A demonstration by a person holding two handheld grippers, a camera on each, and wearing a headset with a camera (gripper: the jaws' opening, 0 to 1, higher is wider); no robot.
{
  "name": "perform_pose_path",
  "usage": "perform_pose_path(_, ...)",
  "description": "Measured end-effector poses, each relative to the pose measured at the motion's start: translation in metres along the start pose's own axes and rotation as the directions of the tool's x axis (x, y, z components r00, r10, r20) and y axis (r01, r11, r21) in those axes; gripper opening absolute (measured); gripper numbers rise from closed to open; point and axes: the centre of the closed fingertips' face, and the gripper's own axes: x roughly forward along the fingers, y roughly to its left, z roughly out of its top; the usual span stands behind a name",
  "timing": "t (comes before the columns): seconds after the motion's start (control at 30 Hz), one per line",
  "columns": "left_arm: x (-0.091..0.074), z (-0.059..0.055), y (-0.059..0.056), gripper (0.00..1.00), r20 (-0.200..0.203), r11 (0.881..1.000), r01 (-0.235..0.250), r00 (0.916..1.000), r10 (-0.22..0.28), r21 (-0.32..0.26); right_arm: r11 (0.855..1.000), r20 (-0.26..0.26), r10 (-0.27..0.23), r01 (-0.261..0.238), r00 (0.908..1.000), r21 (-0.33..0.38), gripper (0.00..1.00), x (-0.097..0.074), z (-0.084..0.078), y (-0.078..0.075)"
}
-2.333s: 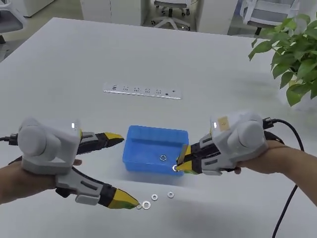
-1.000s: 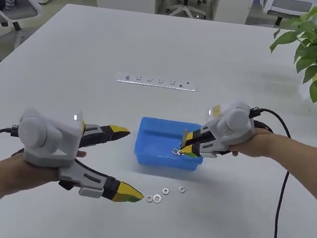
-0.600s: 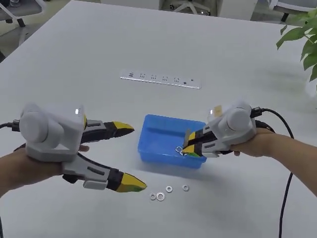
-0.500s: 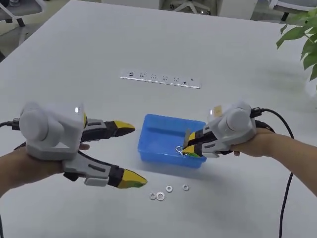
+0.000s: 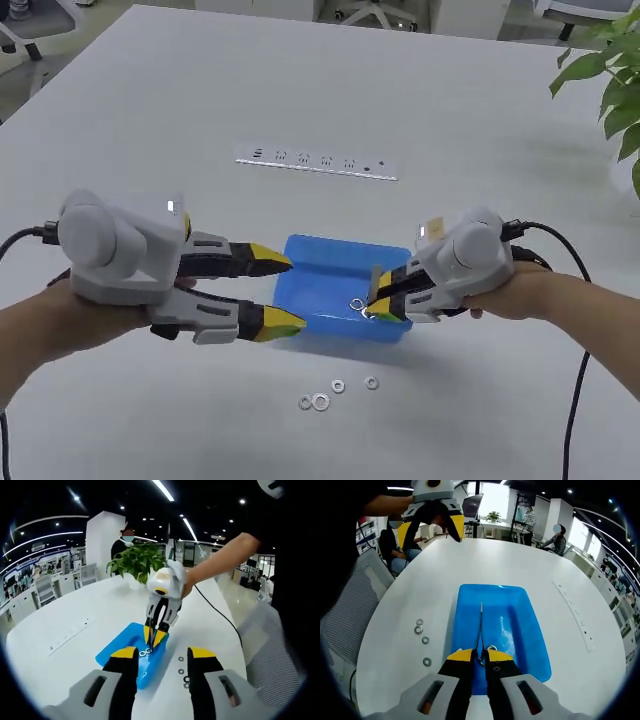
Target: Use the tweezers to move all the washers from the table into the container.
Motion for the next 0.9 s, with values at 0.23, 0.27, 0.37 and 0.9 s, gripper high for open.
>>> perform_pose_path(0.23,0.009,0.007,0.009,0.29,0.004,1.000,0.004,1.0000,-0.004,0.017,1.000,0.001,0.001,-0.001,1.0000,-0.003,0.09,0.000,0.000,0.000)
perform_pose_path(0.27,0.012,0.009,0.010,0.28,0.006,1.000,0.005,1.0000,-0.006,0.021,1.000,0.001,0.001,-0.001,1.0000,-0.005,0.09,0.000,0.000,0.000)
perform_pose_path(0.37,0.019,0.011,0.011,0.26,0.003,0.999,0.017,0.9999,-0.017,0.029,1.000,0.000,0.002,-0.002,1.0000,-0.009,0.09,0.000,0.000,0.001)
perform_pose_path(0.9,0.054,0.019,0.014,0.19,-0.014,0.995,0.070,0.9975,-0.069,0.066,1.000,-0.001,0.003,-0.003,1.0000,-0.031,0.09,0.000,0.000,0.002)
